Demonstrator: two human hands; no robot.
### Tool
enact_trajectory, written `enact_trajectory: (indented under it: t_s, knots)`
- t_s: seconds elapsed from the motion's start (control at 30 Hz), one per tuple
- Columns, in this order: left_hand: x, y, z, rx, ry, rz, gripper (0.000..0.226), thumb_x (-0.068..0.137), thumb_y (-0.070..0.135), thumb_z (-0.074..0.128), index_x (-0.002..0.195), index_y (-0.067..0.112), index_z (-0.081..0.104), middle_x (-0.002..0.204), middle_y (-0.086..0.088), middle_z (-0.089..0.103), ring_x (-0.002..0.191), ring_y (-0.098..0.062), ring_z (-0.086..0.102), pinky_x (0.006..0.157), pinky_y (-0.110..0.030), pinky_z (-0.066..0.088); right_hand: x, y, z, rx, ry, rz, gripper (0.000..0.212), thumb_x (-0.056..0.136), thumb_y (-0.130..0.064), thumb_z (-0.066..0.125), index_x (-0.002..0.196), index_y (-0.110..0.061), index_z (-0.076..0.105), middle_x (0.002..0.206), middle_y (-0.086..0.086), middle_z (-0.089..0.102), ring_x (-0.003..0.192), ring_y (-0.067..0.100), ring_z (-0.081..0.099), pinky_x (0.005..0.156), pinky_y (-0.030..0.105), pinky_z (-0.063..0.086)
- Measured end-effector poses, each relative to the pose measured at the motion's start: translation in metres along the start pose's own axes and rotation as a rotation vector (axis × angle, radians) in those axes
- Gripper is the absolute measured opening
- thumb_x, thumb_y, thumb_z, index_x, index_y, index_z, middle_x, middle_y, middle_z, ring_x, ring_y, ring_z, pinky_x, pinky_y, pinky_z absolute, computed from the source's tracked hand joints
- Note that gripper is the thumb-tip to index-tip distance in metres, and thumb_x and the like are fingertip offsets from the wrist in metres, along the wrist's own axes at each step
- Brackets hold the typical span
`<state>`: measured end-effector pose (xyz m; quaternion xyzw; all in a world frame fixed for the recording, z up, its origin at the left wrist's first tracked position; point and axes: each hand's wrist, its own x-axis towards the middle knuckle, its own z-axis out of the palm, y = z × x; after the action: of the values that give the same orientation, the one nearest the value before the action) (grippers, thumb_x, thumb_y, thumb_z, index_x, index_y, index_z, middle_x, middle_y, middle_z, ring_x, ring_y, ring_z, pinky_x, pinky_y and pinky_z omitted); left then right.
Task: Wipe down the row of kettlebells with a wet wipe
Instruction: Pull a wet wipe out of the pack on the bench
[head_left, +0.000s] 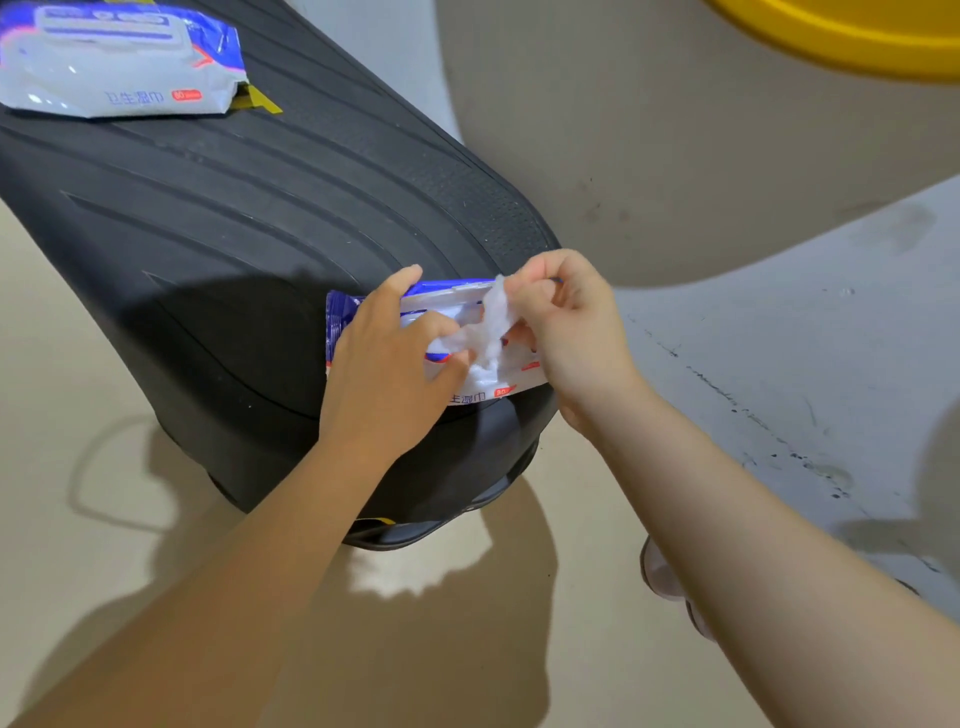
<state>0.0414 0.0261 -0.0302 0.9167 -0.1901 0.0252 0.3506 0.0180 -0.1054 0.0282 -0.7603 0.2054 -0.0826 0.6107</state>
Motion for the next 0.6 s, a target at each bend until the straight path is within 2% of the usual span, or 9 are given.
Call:
enact_trajectory:
  t_s: [0.1, 0.2, 0.3, 0.4, 0.5, 0.57, 0.6]
  knots:
    - [-0.001, 0.001, -0.003, -0.037, 0.022, -0.033, 0.022, 0.080, 0.030, 0.063, 0.090, 0.011, 0.065, 0.142, -0.007, 0.042, 0.126, -0.027, 0.044, 0.095, -0.044, 0.040, -0.002, -0.004, -0.015, 0.110, 0.212, -0.068, 0.023, 0.091, -0.006, 0.050, 0.075, -0.021, 0.044, 0.069, 0.012, 0.048, 0.059, 0.019, 0.045, 0.048, 0.022, 0.038]
    - [-0.008, -0.004, -0.001, 0.030, 0.108, 0.180, 0.022, 0.082, 0.029, 0.052, 0.098, 0.017, 0.060, 0.122, -0.010, 0.058, 0.109, -0.031, 0.056, 0.088, -0.044, 0.044, -0.006, 0.001, -0.038, 0.024, 0.386, 0.018, 0.022, 0.091, -0.010, 0.050, 0.075, -0.024, 0.044, 0.066, -0.002, 0.044, 0.056, 0.015, 0.041, 0.051, 0.023, 0.035]
    - [-0.011, 0.000, 0.001, 0.221, 0.039, 0.285, 0.025, 0.085, 0.031, 0.053, 0.107, 0.020, 0.058, 0.100, -0.007, 0.067, 0.090, -0.029, 0.062, 0.085, -0.036, 0.039, -0.022, 0.012, -0.053, -0.114, 0.306, 0.155, 0.008, 0.089, -0.018, 0.052, 0.086, -0.025, 0.048, 0.071, 0.001, 0.049, 0.041, 0.013, 0.043, 0.038, 0.016, 0.029]
    - [-0.020, 0.010, 0.008, 0.435, 0.033, 0.335, 0.030, 0.084, 0.029, 0.049, 0.107, 0.015, 0.062, 0.082, -0.007, 0.070, 0.077, -0.028, 0.061, 0.088, -0.039, 0.039, -0.040, 0.025, -0.061, -0.114, 0.176, 0.261, 0.009, 0.090, -0.015, 0.057, 0.098, -0.015, 0.054, 0.069, -0.001, 0.058, 0.033, 0.007, 0.050, 0.033, 0.011, 0.030]
    - [-0.029, 0.032, 0.012, 0.422, 0.087, 0.208, 0.032, 0.083, 0.033, 0.045, 0.093, 0.011, 0.066, 0.081, -0.008, 0.069, 0.087, -0.029, 0.062, 0.102, -0.046, 0.027, -0.056, 0.033, -0.071, -0.137, 0.087, 0.263, 0.007, 0.085, -0.005, 0.063, 0.082, -0.011, 0.062, 0.066, -0.002, 0.060, 0.048, 0.005, 0.055, 0.049, 0.018, 0.042]
    - [-0.044, 0.053, 0.022, 0.308, 0.107, 0.210, 0.043, 0.084, 0.036, 0.042, 0.108, 0.006, 0.062, 0.100, -0.010, 0.070, 0.109, -0.032, 0.057, 0.104, -0.047, 0.025, -0.069, 0.038, -0.081, -0.057, 0.041, 0.287, 0.016, 0.084, -0.001, 0.062, 0.073, -0.011, 0.061, 0.064, 0.002, 0.059, 0.049, 0.008, 0.054, 0.051, 0.021, 0.044]
    - [-0.055, 0.067, 0.027, 0.181, 0.085, 0.230, 0.048, 0.084, 0.036, 0.042, 0.117, 0.004, 0.057, 0.112, -0.011, 0.066, 0.118, -0.032, 0.052, 0.104, -0.041, 0.026, -0.076, 0.041, -0.086, -0.004, 0.022, 0.310, 0.017, 0.085, -0.001, 0.062, 0.072, -0.011, 0.060, 0.065, 0.004, 0.059, 0.051, 0.012, 0.055, 0.052, 0.022, 0.046]
